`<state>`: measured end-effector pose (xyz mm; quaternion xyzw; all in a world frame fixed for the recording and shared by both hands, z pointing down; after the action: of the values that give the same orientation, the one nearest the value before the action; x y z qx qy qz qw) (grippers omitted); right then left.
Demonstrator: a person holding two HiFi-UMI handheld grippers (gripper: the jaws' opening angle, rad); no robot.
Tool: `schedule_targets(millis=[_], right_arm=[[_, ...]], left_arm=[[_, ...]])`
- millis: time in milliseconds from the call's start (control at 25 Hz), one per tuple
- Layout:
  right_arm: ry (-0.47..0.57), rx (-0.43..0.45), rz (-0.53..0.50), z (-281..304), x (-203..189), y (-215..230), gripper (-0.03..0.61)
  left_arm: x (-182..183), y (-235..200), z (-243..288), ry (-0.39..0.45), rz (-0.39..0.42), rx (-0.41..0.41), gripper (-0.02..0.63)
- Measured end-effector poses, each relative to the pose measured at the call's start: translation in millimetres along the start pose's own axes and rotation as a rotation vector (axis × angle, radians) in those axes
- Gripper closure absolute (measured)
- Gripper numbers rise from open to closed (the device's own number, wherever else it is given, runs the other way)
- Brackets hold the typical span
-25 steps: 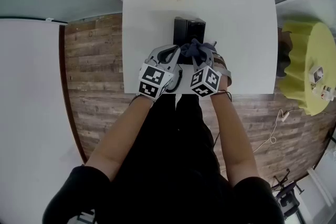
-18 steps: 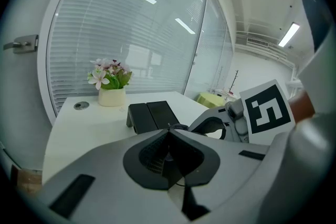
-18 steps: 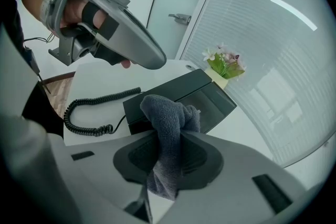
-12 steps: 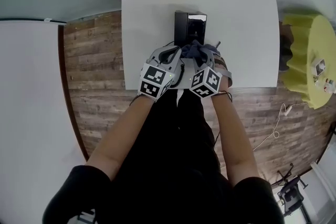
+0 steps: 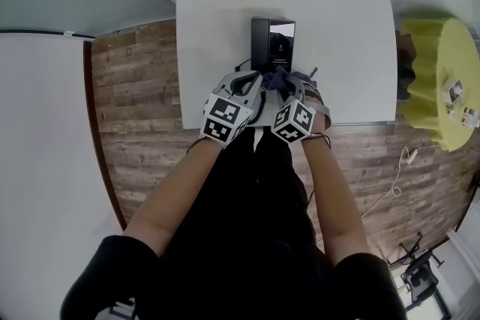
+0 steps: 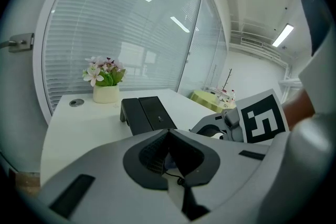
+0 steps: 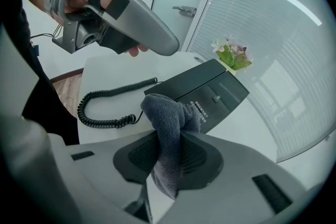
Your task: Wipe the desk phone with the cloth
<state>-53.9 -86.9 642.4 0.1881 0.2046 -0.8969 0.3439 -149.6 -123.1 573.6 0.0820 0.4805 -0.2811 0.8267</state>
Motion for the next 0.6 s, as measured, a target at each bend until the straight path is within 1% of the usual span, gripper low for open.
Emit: schedule_targets(millis=[200,400,600], right_arm=[[-0.038,0.027,-0.007,-1.0,-4.7,-7.5,0.485],[-0.134,0.114,-0.043,1.7,-20.6,-28.1,0.485],[-0.172,0.152,-0.041,-3.1,-22.2,-37.3,0.485]], left_arm=[[0.1,4.2,-4.2,-0.004,0.011,-0.019,0.604],[0.8,2.2,-9.0,-0.003,0.018,-0.027,0.604],[8.0,-6.8,-14.6,0.007,0.021,-0.023,0.604]])
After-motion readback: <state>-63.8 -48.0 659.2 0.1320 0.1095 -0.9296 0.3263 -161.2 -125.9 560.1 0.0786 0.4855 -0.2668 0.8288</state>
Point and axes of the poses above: the fingertips, and each gripper's own axes: z forward along the fingers, y to its right, x out of its top, the point moved 5 cm from there along -z, backward along the fingers, and after that the axes turned 7 degrees about z, right-handed, at the moved point
